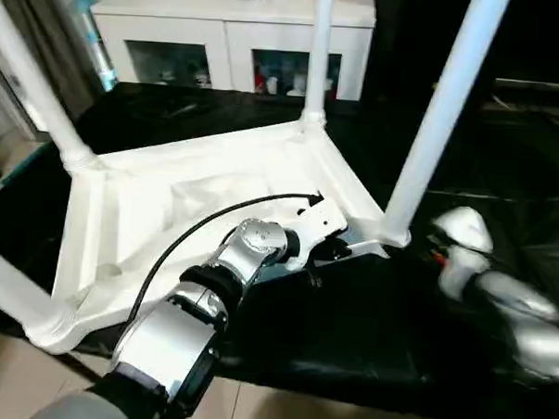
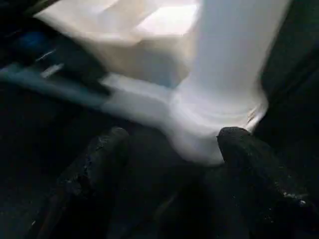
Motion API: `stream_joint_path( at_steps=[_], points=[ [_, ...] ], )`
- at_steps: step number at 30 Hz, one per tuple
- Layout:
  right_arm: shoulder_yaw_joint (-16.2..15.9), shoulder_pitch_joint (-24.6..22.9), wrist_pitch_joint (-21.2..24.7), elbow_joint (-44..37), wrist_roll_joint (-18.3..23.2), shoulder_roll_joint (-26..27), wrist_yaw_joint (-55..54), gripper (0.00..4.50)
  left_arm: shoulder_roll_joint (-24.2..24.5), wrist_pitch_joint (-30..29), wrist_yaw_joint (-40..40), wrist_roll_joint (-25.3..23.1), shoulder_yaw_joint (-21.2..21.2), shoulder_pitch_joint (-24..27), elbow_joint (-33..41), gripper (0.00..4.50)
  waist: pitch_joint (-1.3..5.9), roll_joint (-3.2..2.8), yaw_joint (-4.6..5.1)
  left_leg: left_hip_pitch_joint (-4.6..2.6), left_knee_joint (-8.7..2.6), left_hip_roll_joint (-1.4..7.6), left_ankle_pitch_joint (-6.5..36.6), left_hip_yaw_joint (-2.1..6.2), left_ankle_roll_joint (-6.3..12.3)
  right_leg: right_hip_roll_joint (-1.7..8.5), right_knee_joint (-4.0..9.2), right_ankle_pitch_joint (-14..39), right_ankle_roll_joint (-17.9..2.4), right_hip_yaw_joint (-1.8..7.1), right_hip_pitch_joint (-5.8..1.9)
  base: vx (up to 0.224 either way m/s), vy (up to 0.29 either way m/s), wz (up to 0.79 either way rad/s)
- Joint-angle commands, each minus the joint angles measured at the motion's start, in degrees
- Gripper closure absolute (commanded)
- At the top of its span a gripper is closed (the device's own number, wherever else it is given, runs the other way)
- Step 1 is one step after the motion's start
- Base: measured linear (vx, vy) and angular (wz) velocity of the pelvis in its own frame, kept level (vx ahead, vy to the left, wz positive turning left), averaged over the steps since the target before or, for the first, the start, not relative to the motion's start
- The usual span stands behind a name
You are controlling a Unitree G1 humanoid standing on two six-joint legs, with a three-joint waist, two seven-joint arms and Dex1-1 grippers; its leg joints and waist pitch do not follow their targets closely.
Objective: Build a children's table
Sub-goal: Rotate leg to tighten, then rotate table base
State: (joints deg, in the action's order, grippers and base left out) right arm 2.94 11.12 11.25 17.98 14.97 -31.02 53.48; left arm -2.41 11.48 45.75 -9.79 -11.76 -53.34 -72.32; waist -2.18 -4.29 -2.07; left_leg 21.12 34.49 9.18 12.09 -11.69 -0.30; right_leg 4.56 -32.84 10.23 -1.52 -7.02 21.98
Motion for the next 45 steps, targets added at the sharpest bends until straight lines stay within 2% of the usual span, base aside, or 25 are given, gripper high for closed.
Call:
stream_joint_path(
  at_steps=[1, 5, 13, 15, 17, 19, 21, 23, 24, 25, 26, 27, 28, 29, 30, 31, 32, 33, 34, 35, 36, 39, 40, 42, 45],
  points=[
    [0.74, 0.26, 1.15, -2.20, 1.76, -1.08, 2.62, 1.36, 0.05, 1.75, 1.04, 0.69, 0.11, 0.17, 1.01, 4.50, 3.15, 2.10, -0.53, 0.03, -3.32, 4.41, 8.41, 2.44, 10.56, 5.66, 4.93, 16.22, -8.61, 3.22, -3.04, 0.000, 0.000, 0.00],
    [3.50, -3.02, 4.93, -6.17, 6.37, -6.60, 8.41, 1.36, 0.16, 2.33, 3.07, 0.88, 0.44, 0.64, 1.22, 4.50, 3.22, 2.05, -1.12, 0.10, -3.16, 4.49, 6.47, 2.50, 11.59, 5.41, 4.77, 15.32, -7.98, 3.23, -2.94, 0.000, 0.000, 0.00],
    [2.33, -4.86, 6.95, -10.37, 8.19, -5.57, 9.45, 1.36, 0.78, 4.23, 4.75, 0.79, 0.24, 1.54, 1.81, 4.50, 3.14, 2.09, -1.67, 0.17, -3.26, 4.40, 6.00, 2.57, 11.20, 5.41, 4.83, 15.75, -7.76, 2.99, -2.85, 0.000, 0.000, 0.00],
    [0.34, -5.30, 8.42, -13.24, 9.36, -4.33, 9.98, 1.32, 1.23, 3.35, 5.93, 1.59, 0.93, 1.49, 2.23, 4.06, 3.07, 2.20, -1.72, 0.06, -3.29, 4.38, 6.20, 2.51, 10.85, 5.46, 4.89, 16.74, -7.55, 3.02, -2.76, 0.000, 0.000, 0.00],
    [-0.73, -5.06, 8.75, -14.28, 9.68, -3.25, 9.50, 1.32, 1.28, 2.68, 6.67, 3.28, 2.48, 1.36, 2.87, 3.94, 3.05, 1.99, -1.81, 0.12, -3.37, 4.45, 6.21, 2.59, 10.56, 5.57, 4.88, 17.30, -7.27, 3.06, -2.77, 0.000, 0.000, 0.00],
    [-1.33, -4.42, 8.91, -14.79, 9.77, -1.53, 8.08, 1.32, 1.37, 1.81, 7.89, 5.47, 4.31, 1.41, 4.12, 3.91, 3.17, 1.47, -1.98, -0.01, -3.43, 4.62, 6.13, 2.65, 9.82, 5.67, 4.77, 16.31, -8.23, 3.12, -2.68, 0.000, 0.000, 0.00],
    [-1.75, -3.24, 8.40, -14.16, 9.19, 0.68, 5.97, 1.32, 2.00, 0.77, 8.54, 7.00, 5.52, 1.58, 5.91, 3.57, 3.15, 1.61, -1.77, 0.16, -3.61, 4.72, 6.18, 2.69, 9.38, 5.77, 4.54, 15.16, -8.95, 3.20, -2.66, 0.000, 0.000, 0.00],
    [-2.46, -1.45, 7.39, -13.06, 8.07, 4.43, 2.53, 1.32, 4.00, -1.45, 8.88, 8.67, 6.95, 2.41, 9.86, 3.54, 3.28, 1.56, -1.82, 0.03, -3.62, 4.83, 6.06, 2.74, 8.90, 5.85, 4.36, 14.25, -9.38, 3.29, -2.62, 0.000, 0.000, 0.00],
    [-3.20, -0.45, 7.28, -12.50, 7.61, 7.10, 0.16, 1.32, 6.80, -4.87, 8.98, 9.58, 7.96, 4.01, 14.44, 3.49, 3.57, 1.69, -1.60, 0.08, -3.78, 5.27, 4.74, 3.01, 8.28, 6.11, 3.39, 11.35, -10.54, 3.53, -2.73, 0.000, 0.000, 0.00],
    [-3.20, -0.45, 7.28, -12.50, 7.61, 7.10, 0.16, 1.32, 6.80, -4.87, 8.98, 9.58, 7.96, 4.01, 14.44, 3.35, 3.51, 1.56, -1.42, 0.35, -3.68, 5.13, 3.97, 3.01, 8.63, 6.05, 3.31, 10.23, -10.79, 3.52, -2.62, 0.000, 0.000, 0.00],
    [-3.99, 0.14, 6.72, -12.04, 7.11, 9.18, -1.33, 1.32, 9.78, -8.69, 10.00, 10.33, 8.56, 6.74, 20.13, 3.20, 3.67, 1.79, -1.54, 0.03, -3.61, 5.29, 3.34, 2.94, 8.61, 6.20, 2.91, 8.82, -11.34, 3.68, -2.56, 0.000, 0.000, 0.00],
    [-3.99, 0.14, 6.72, -12.04, 7.11, 9.18, -1.33, 1.32, 9.78, -8.69, 10.00, 10.33, 8.56, 6.74, 20.13, 3.12, 3.63, 1.68, -1.39, 0.26, -3.52, 5.16, 2.55, 2.84, 8.79, 6.22, 2.74, 7.82, -11.62, 3.76, -2.54, 0.000, 0.000, 0.00],
    [-4.22, 0.61, 6.34, -11.36, 6.86, 10.36, -2.41, 1.32, 11.55, -10.86, 11.39, 10.68, 8.62, 9.10, 23.94, 3.12, 3.72, 2.43, -1.47, 0.16, -3.26, 4.87, 1.61, 2.49, 9.56, 5.87, 2.86, 6.59, -11.44, 3.76, -2.31, 0.000, 0.000, 0.00],
    [-4.31, 1.22, 5.61, -10.39, 6.44, 11.68, -3.85, 1.32, 13.45, -13.13, 12.60, 10.91, 8.68, 11.91, 28.10, 3.08, 4.20, 2.53, -1.88, 0.44, -3.28, 5.45, -1.69, 2.90, 9.90, 6.54, 1.32, 3.10, -12.46, 4.03, -2.65, 0.000, 0.000, 0.00],
    [-4.16, 1.91, 4.89, -9.24, 6.00, 13.01, -5.35, 1.32, 15.05, -15.13, 13.47, 11.07, 8.78, 14.65, 31.95, 2.96, 4.01, 2.15, -1.70, 0.56, -3.07, 5.15, -2.95, 2.67, 10.66, 6.12, 1.50, 2.42, -12.39, 3.90, -2.18, 0.000, 0.000, 0.00],
    [-4.13, 2.00, 4.80, -9.07, 5.95, 13.15, -5.54, 1.32, 15.20, -15.33, 13.57, 11.12, 8.80, 14.98, 32.36, 2.82, 4.22, 1.96, -1.95, 0.02, -2.84, 5.49, -3.96, 2.71, 10.84, 6.11, 1.09, 0.92, -12.65, 4.07, -1.71, 0.000, 0.000, 0.00],
    [-3.83, 2.95, 3.89, -7.34, 5.36, 14.54, -7.41, 1.32, 16.67, -17.36, 14.57, 11.59, 9.03, 18.17, 36.45, 2.69, 4.12, 2.42, -1.87, 0.14, -2.94, 5.64, -4.62, 2.74, 10.85, 6.15, 0.69, 0.23, -13.34, 4.03, -1.66, 0.000, 0.000, 0.00],
    [-3.72, 3.16, 3.62, -6.93, 5.21, 14.85, -7.91, 1.32, 16.95, -17.86, 14.67, 11.71, 9.09, 18.95, 37.44, 2.69, 3.79, 2.40, -1.83, 0.24, -2.95, 5.36, -3.79, 2.49, 10.90, 5.92, 1.27, 1.31, -13.12, 4.05, -1.37, 0.000, 0.000, 0.00],
    [-2.65, 5.27, 1.48, -3.12, 3.96, 17.42, -12.15, 1.32, 19.19, -22.51, 15.08, 13.08, 9.36, 25.74, 46.67, 2.65, 4.10, 3.01, -2.09, -0.22, -3.11, 6.20, -2.17, 2.71, 8.68, 6.81, 0.42, 1.85, -13.98, 4.36, -1.62, 0.000, 0.000, 0.00],
    [-2.24, 6.04, 0.76, -1.74, 3.55, 18.30, -13.68, 1.32, 19.97, -24.40, 15.01, 13.74, 9.31, 28.35, 50.45, 2.38, 3.55, 2.84, -1.86, 0.14, -3.57, 6.03, -1.06, 2.54, 7.42, 6.39, 0.96, 3.87, -14.07, 4.23, -1.45, 0.000, 0.000, 0.00],
    [-1.17, 7.75, -0.60, 0.79, 3.17, 20.02, -16.88, 1.32, 21.12, -28.13, 14.00, 14.97, 9.41, 33.17, 57.82, 2.28, 3.19, 3.27, -1.80, -0.25, -3.81, 5.94, 1.33, 2.41, 5.85, 6.25, 1.35, 5.84, -14.16, 4.48, -1.28, 0.000, 0.000, 0.00],
    [-0.36, 9.33, -1.37, 2.93, 2.80, 21.21, -19.70, 1.32, 21.89, -31.44, 13.31, 16.47, 9.81, 36.38, 63.16, 2.08, 2.69, 3.29, -1.66, -0.59, -4.34, 5.72, 6.00, 2.19, 2.78, 5.95, 1.90, 10.04, -13.42, 4.74, -1.26, 0.000, 0.000, 0.00],
    [0.06, 10.05, -1.91, 4.03, 2.60, 21.77, -20.98, 1.32, 22.34, -33.03, 13.01, 16.90, 10.02, 37.84, 65.71, 1.95, 2.40, 3.35, -1.98, -1.35, -4.39, 5.47, 8.54, 1.87, 1.66, 5.56, 2.69, 12.43, -12.56, 4.82, -0.72, 0.000, 0.000, 0.00],
    [1.09, 11.65, -2.97, 6.50, 2.61, 23.05, -23.37, 1.32, 23.65, -36.38, 12.65, 17.47, 10.64, 41.15, 71.19, 1.80, 2.21, 3.47, -1.98, -0.75, -4.87, 5.60, 10.52, 2.28, -0.14, 6.07, 2.65, 15.45, -11.50, 4.99, -1.50, 0.000, 0.000, 0.00],
    [3.05, 14.72, -4.68, 11.52, 2.37, 24.61, -27.64, 1.32, 26.08, -40.99, 12.26, 18.87, 12.21, 45.54, 78.64, 1.65, 1.73, 3.77, -1.60, -0.72, -5.19, 5.42, 12.29, 2.47, -1.07, 5.98, 3.02, 18.48, -10.73, 5.06, -1.50, 0.000, 0.000, 0.00]
  ],
)
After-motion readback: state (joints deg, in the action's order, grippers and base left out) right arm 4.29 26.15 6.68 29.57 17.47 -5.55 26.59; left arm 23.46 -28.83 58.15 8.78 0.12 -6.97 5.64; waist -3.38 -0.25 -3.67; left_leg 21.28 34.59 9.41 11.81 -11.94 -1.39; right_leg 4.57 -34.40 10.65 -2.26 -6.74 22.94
